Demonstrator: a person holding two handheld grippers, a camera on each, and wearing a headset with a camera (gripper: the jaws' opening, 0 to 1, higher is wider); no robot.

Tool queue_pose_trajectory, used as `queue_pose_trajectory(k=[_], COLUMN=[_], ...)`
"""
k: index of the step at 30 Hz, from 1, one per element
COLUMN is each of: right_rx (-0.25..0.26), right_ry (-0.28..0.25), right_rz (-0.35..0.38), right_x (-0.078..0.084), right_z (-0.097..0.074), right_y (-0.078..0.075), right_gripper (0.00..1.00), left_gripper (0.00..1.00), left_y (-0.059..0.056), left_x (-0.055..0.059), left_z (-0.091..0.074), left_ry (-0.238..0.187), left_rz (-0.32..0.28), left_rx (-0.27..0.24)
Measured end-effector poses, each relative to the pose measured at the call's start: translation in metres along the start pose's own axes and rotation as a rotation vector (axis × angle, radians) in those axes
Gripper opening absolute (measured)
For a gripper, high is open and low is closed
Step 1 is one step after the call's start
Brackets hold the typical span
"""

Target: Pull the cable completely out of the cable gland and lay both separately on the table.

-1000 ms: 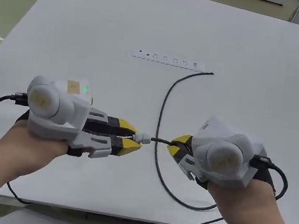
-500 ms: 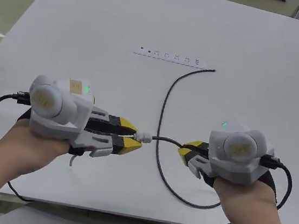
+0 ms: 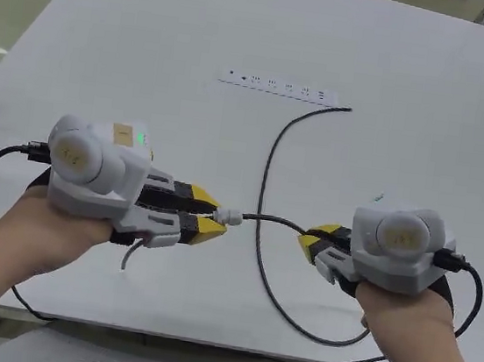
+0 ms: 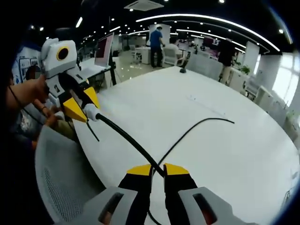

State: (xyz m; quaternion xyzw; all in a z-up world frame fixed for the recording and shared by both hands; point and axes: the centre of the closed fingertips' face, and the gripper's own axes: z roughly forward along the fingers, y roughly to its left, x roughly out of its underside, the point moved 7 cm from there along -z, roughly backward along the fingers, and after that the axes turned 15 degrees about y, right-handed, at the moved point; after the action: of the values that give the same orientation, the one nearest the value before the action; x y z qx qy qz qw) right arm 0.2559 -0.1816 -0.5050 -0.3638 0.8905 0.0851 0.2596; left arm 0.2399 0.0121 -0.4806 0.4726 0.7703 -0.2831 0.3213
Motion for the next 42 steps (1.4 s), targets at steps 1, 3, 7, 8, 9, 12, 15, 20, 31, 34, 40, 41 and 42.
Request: queue_pose_trajectory(k=[1, 3, 7, 8, 9, 12, 15, 20, 31, 34, 40, 41, 42], right_rx=[-0.002, 0.008, 0.049, 0.058, 0.07, 0.105, 0.131, 0.134, 0.112, 0.1, 0.071, 0.074, 0.077], right_ry=[-0.021, -0.051, -0.081, -0.087, -0.086, -0.081, -0.07, -0.071, -0.054, -0.052, -0.058, -0.057, -0.056], right_rz=[-0.009, -0.056, -0.241, -0.295, -0.345, -0.484, -0.577, -0.639, -0.689, -0.667, -0.611, -0.605, -0.6], right_x=[-0.003, -0.009, -0.023, -0.027, -0.03, -0.04, -0.048, -0.055, -0.05, -0.048, -0.046, -0.046, -0.046], right_z=[-0.004, -0.012, -0.021, -0.023, -0.023, -0.023, -0.018, -0.015, -0.012, -0.012, -0.014, -0.014, -0.014], right_y=[0.002, 0.006, 0.025, 0.031, 0.037, 0.052, 0.063, 0.071, 0.073, 0.072, 0.069, 0.067, 0.066], right_gripper=[0.08, 0.12, 0.17, 0.17, 0.16, 0.16, 0.15, 0.1, 0.02, 0.02, 0.01, 0.01, 0.01], left_gripper=[0.15, 0.15, 0.15, 0.15, 0.15, 0.15, 0.15, 0.15, 0.15, 0.15, 0.15, 0.15, 0.15], left_y=[0.0, 0.0, 0.0, 0.0, -0.001, -0.002, -0.003, -0.004, -0.005, -0.006, -0.006, -0.006, -0.005], left_x=[0.0, 0.0, 0.001, 0.002, 0.002, 0.001, -0.001, -0.003, -0.002, -0.002, -0.004, -0.005, -0.006], left_z=[0.0, 0.001, 0.002, 0.003, 0.003, 0.003, 0.003, 0.004, 0.004, 0.005, 0.004, 0.004, 0.003], left_ry=[-0.001, 0.001, 0.01, 0.014, 0.017, 0.013, 0.011, 0.013, 0.017, 0.019, 0.02, 0.021, 0.021], left_rz=[-0.001, -0.003, 0.001, 0.004, 0.006, 0.012, 0.011, 0.017, 0.029, 0.025, 0.033, 0.035, 0.038], left_rx=[0.001, 0.002, 0.0, 0.0, 0.0, 0.002, 0.006, 0.009, 0.011, 0.017, 0.029, 0.028, 0.027])
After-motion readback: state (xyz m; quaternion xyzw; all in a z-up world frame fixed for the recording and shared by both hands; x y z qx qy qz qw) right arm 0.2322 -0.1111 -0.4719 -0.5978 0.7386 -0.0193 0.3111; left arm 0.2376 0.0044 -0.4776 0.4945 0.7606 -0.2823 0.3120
